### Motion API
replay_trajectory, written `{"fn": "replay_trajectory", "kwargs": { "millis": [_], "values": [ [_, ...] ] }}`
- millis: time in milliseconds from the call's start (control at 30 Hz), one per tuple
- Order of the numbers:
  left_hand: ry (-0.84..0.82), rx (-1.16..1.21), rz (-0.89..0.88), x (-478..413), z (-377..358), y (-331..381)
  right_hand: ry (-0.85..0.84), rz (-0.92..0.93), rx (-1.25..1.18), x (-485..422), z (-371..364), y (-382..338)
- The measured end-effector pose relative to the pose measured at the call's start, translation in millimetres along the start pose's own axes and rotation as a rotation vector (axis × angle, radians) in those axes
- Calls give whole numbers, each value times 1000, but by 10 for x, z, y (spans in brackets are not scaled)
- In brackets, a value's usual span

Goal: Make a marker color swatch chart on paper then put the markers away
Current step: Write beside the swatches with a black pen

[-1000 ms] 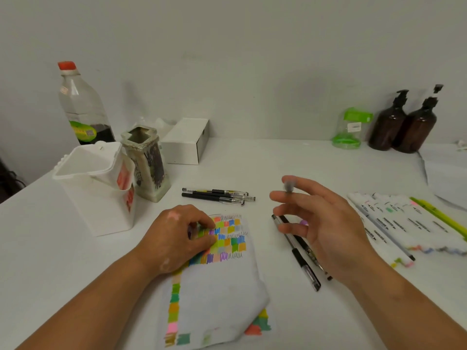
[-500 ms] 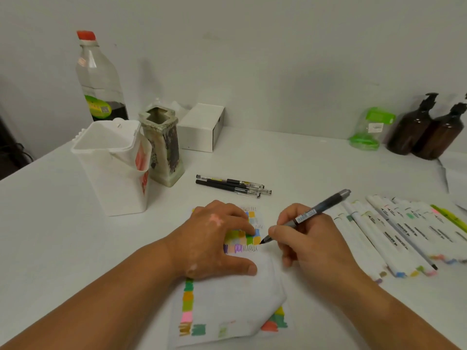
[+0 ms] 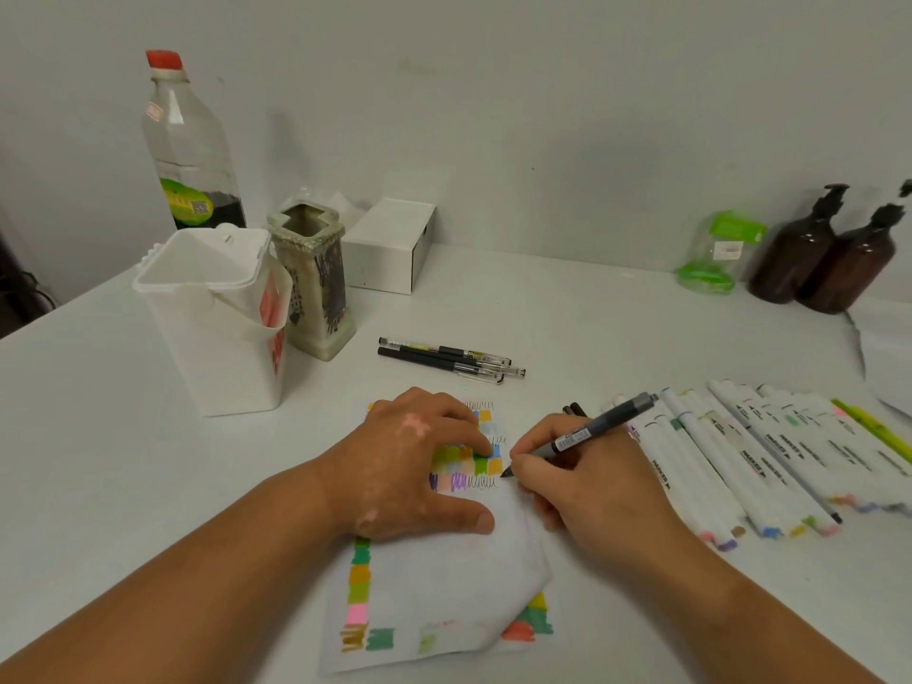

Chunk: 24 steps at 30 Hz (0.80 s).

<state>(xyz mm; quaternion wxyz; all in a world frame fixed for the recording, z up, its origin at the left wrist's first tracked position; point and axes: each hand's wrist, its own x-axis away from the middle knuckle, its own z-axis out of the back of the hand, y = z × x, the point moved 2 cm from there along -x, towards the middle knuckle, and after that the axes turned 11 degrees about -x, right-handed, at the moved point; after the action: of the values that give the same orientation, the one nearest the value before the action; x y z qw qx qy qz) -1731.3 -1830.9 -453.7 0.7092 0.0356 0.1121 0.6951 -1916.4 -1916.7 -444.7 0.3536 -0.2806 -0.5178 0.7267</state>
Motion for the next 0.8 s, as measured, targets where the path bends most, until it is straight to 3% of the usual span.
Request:
{"fn": "replay_trajectory", "kwargs": {
  "millis": [800],
  "values": [
    [-27, 3, 8, -10, -16, -14, 27, -19, 136, -8, 0, 22]
  ]
}}
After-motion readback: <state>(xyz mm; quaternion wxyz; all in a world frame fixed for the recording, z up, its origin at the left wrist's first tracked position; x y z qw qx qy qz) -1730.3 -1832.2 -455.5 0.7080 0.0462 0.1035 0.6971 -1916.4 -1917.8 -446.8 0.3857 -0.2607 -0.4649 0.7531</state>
